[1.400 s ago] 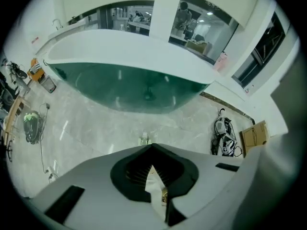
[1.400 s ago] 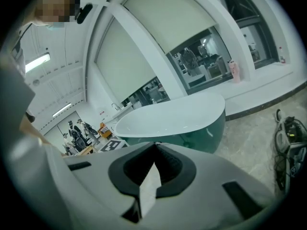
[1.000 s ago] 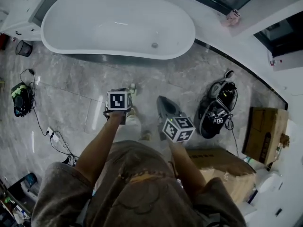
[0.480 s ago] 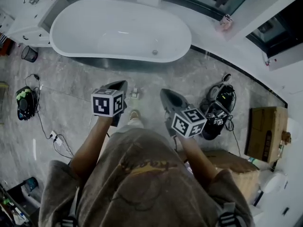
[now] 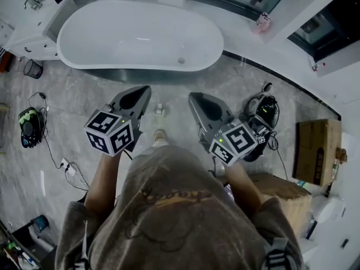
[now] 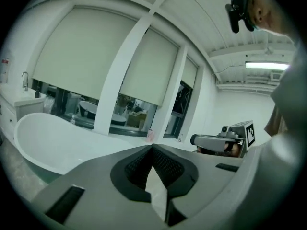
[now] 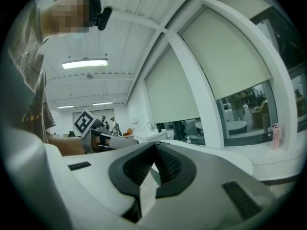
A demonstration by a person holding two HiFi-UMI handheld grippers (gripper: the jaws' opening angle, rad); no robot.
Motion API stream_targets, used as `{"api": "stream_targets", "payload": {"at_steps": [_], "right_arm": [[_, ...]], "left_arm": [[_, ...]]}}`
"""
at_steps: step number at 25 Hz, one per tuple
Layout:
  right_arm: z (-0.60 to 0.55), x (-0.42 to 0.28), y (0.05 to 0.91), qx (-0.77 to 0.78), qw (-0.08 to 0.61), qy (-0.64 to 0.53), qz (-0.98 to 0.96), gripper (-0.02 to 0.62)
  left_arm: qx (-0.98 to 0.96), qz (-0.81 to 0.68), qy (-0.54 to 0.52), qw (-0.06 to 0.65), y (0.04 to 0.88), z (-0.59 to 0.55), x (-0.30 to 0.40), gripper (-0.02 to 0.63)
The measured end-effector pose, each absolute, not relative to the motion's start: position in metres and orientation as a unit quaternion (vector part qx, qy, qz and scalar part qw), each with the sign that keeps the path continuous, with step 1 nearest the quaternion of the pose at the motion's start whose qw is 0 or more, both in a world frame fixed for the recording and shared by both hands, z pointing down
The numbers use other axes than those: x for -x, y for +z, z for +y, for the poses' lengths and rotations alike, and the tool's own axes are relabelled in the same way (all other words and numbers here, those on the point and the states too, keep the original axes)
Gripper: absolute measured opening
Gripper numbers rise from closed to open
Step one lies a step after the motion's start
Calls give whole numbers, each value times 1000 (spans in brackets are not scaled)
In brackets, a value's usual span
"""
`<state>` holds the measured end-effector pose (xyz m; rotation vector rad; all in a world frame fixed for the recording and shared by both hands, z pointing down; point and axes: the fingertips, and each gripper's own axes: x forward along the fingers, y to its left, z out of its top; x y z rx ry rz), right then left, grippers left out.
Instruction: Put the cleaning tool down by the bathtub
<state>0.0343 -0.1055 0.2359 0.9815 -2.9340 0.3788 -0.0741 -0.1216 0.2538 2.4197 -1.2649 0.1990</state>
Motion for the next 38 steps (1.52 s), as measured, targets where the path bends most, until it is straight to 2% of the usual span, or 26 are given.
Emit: {"api": "stream_targets", "payload": {"at_steps": [11,29,38], "right_arm": [[-95,-36,218,-303,-30,102,-947,-2],[-82,-38,222,-260,-30,106,-959,-2],[-83,-35,230,-225,-15,107,-968,-2]], "left_arm": [[-885,-448,15,130,226,-104,75,0],[-884,-448,14,135,231,-86,65,0],[-881,-438,10,178,251,-75,57,0]]}}
